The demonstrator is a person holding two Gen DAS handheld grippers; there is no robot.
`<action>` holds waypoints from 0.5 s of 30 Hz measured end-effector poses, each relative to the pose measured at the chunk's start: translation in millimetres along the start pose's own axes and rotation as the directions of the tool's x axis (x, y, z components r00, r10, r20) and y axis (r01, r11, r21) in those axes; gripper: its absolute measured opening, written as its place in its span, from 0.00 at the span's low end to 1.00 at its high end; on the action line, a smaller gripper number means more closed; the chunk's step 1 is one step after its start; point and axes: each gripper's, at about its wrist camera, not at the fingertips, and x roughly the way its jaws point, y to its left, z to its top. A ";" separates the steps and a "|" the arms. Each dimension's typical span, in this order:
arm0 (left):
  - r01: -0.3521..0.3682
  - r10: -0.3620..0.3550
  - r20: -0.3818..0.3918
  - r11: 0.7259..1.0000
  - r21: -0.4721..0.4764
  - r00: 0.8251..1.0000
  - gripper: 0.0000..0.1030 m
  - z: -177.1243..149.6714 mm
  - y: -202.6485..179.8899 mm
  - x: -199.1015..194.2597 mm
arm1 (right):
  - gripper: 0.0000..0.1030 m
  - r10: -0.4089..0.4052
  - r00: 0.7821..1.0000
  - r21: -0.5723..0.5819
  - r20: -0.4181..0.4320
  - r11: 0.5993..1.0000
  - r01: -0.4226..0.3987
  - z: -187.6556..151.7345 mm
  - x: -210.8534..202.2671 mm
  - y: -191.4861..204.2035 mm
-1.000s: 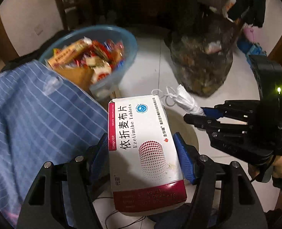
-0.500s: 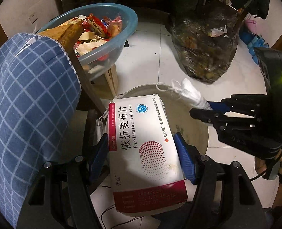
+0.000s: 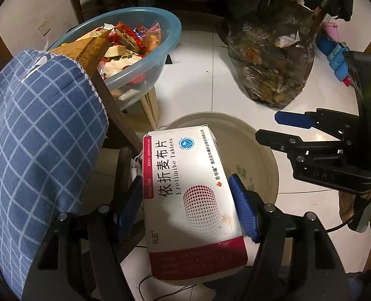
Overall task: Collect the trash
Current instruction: 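Open the right tool dropping the cable while the left tool drops the medicine box into the bucket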
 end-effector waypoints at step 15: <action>0.188 -0.188 0.014 0.982 0.012 0.982 0.89 4.3 -0.3 -6.2 | 0.55 0.027 0.999 -0.018 0.030 0.999 -0.026 5.8 -9.6 13.7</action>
